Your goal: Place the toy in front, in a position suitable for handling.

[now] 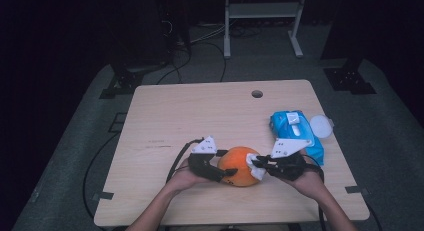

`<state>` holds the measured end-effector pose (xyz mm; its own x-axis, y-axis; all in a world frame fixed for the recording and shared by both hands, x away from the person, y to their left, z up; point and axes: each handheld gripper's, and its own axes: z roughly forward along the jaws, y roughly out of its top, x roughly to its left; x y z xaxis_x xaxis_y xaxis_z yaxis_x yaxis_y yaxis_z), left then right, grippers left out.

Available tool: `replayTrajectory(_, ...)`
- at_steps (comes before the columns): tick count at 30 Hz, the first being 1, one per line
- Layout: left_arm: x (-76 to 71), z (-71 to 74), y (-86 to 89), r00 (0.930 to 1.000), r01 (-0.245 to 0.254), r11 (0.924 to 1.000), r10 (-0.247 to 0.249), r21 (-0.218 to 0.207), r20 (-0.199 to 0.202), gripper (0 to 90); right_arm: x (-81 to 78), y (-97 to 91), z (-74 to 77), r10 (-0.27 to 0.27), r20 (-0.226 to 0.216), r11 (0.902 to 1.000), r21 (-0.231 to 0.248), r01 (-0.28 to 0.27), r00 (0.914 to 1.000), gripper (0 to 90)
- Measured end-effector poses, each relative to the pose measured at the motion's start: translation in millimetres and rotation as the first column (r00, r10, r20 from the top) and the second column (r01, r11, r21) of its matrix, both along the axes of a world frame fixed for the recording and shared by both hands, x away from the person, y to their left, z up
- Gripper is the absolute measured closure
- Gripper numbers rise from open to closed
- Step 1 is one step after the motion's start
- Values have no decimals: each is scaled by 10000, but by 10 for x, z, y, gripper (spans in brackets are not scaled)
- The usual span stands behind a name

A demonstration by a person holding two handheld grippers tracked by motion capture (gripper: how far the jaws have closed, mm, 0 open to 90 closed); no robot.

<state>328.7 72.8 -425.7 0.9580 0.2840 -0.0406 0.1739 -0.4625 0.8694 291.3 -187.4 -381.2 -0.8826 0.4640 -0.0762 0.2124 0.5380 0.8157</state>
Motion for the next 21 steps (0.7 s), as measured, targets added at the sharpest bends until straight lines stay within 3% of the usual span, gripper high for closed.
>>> replayTrajectory(1,0,0,0,10000,0,10000,0,0,0,286,-8,48,23,47,113,10000,38,-48,9999,833)
replayTrajectory(2,-73,26,-80,9979,249,9994,-264,256,589,286,-17,98,45,109,213,9999,109,-111,9997,833)
replayTrajectory(3,-109,34,-113,9956,381,9985,-414,405,841,285,-27,152,65,219,286,9997,136,-223,9994,833)
replayTrajectory(4,-109,34,-113,9956,381,9985,-414,405,841,284,-27,152,65,219,286,9997,136,-223,9994,833)
replayTrajectory(5,-169,32,-161,9899,551,9963,-632,661,1271,283,-45,261,79,430,544,9991,-87,-426,9976,832)
replayTrajectory(8,-175,27,-150,9882,612,9947,-720,823,1353,281,-60,326,72,533,634,9981,-347,-512,9966,832)
replayTrajectory(13,-89,-6,-65,9972,427,9987,-444,289,596,232,-26,175,47,190,489,9995,-250,-178,9986,833)
replayTrajectory(14,-24,-15,-44,9994,259,9996,-263,-144,-234,170,-3,65,37,-43,350,9999,-139,48,9994,833)
replayTrajectory(15,-24,-15,-44,9994,259,9996,-263,-144,-234,166,-3,65,37,-43,350,9999,-139,48,9994,833)
replayTrajectory(16,32,-25,-17,9943,19,9975,-94,-702,-1064,170,15,-46,33,-265,226,9996,13,264,9994,833)
replayTrajectory(19,51,-34,-12,9930,-82,9950,-36,-996,-1184,246,28,-109,47,-444,190,9990,98,442,9988,834)
replayTrajectory(21,30,-32,-39,9942,-119,9958,20,-911,-1071,301,25,-107,56,-483,218,9988,74,482,9986,833)
